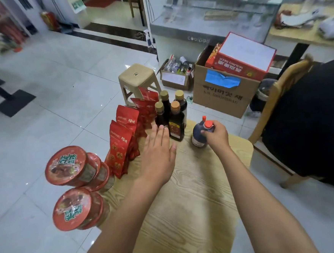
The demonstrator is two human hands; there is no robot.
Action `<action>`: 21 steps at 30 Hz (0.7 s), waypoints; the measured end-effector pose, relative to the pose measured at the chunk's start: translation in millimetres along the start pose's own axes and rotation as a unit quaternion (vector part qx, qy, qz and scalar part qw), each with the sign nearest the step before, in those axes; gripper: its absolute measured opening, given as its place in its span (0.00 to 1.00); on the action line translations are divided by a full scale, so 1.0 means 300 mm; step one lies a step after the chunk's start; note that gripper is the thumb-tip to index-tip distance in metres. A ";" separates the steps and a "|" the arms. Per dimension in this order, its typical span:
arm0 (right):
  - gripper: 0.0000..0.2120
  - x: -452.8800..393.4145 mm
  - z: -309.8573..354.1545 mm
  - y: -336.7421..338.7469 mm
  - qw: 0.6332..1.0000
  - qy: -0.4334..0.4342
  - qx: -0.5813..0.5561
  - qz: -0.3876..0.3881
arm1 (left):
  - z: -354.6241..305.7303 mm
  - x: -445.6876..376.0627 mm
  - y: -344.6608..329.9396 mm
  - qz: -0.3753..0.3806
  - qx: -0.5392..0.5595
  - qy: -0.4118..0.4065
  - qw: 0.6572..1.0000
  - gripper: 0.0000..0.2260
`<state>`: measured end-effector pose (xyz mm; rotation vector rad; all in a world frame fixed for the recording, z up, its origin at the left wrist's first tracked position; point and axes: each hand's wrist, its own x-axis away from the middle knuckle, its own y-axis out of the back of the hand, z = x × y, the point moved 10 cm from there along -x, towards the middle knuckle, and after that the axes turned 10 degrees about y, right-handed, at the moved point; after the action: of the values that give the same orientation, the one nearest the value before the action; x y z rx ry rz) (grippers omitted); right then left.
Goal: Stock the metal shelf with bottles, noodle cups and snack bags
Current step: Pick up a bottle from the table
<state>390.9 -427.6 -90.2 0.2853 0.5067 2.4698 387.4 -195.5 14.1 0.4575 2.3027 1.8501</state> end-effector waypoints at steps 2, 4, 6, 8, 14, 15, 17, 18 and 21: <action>0.12 0.056 0.009 0.012 0.998 -0.013 -0.055 0.003 | 0.005 0.030 -0.010 0.002 0.002 -0.003 1.000 0.26; 0.13 0.126 0.034 0.013 0.998 -0.013 -0.067 0.016 | 0.005 0.070 -0.009 0.011 -0.001 -0.006 1.000 0.26; 0.14 0.211 0.075 0.004 0.997 -0.001 -0.074 0.036 | 0.017 0.116 -0.020 0.036 0.006 -0.005 0.999 0.27; 0.12 0.308 0.129 -0.013 0.994 0.015 -0.089 0.062 | 0.040 0.165 -0.048 0.065 0.043 -0.014 0.997 0.28; 0.11 0.600 0.423 -0.085 0.978 0.104 -0.104 0.145 | 0.152 0.332 -0.045 0.122 0.196 0.002 0.973 0.34; 0.11 0.642 0.480 -0.101 0.975 0.119 -0.107 0.155 | 0.173 0.358 -0.023 0.113 0.216 0.000 0.970 0.35; 0.12 0.736 0.601 -0.151 0.967 0.146 -0.117 0.173 | 0.258 0.428 0.043 0.085 0.266 0.013 0.960 0.38; 0.13 0.787 0.665 -0.183 0.963 0.159 -0.123 0.182 | 0.315 0.468 0.081 0.070 0.292 0.026 0.953 0.39; 0.15 0.945 0.850 -0.280 0.947 0.196 -0.142 0.212 | 0.476 0.589 0.204 0.021 0.363 0.072 0.929 0.37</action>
<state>287.0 -122.2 129.6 -0.2478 0.2541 2.9962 273.2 6.4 53.7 0.4593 3.0568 0.9988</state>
